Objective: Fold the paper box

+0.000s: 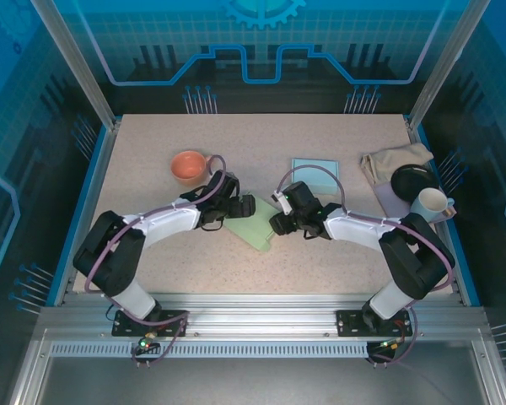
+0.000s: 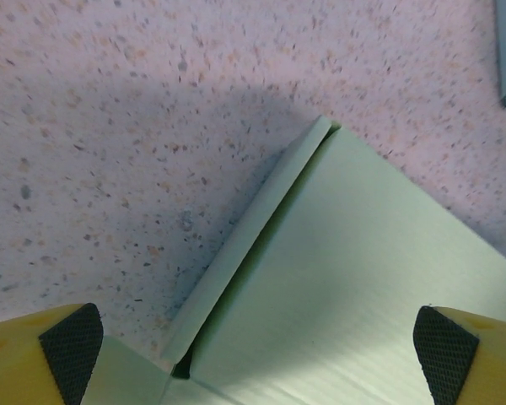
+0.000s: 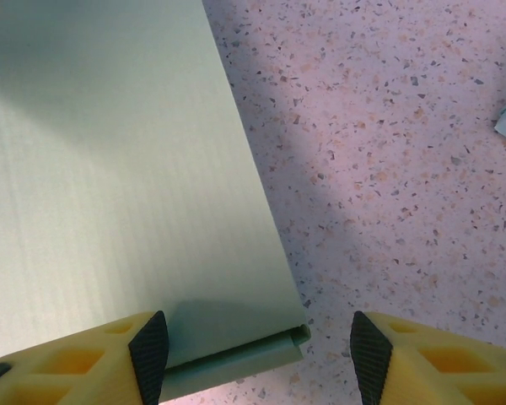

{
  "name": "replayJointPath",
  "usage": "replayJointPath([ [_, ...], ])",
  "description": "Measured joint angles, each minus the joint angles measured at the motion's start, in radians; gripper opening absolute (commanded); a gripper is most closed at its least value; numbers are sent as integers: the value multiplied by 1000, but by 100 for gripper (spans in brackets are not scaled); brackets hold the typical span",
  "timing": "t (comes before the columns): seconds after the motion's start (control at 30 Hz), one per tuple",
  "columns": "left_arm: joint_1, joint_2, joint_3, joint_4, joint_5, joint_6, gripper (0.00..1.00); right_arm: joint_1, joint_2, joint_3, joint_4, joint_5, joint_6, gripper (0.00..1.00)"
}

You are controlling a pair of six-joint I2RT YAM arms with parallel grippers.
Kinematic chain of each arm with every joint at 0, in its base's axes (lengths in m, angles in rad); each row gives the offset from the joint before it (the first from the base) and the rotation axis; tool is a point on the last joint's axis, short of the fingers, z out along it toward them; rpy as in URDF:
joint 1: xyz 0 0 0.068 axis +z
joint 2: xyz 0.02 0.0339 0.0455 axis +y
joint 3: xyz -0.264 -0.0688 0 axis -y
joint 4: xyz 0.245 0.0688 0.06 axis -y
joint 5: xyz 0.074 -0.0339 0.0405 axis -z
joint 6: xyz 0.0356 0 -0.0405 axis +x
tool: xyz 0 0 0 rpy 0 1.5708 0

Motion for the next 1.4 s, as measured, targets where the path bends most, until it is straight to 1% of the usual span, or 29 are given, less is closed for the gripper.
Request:
replayJointPath([
  [0.2,0,77,19,8,22,-34,99,-3,3,0,3,-7,0,61],
  [0.43,-12,84,40,-22,35,-83,99,-9,13,2,14,-19,1,61],
  [0.67,-61,87,92,-126,-27,-90,95,-16,24,11,17,-18,1,61],
  [0.83,-74,98,116,-177,-55,-123,97,-17,24,11,19,-19,1,61],
  [0.97,-83,101,130,-217,-70,-169,99,-18,27,13,21,-19,1,61],
  [1.13,-85,121,160,-269,-70,-256,99,-18,43,24,31,-25,2,61],
  [1.4,-88,179,254,-381,-65,-393,99,-32,53,32,43,-16,4,61],
])
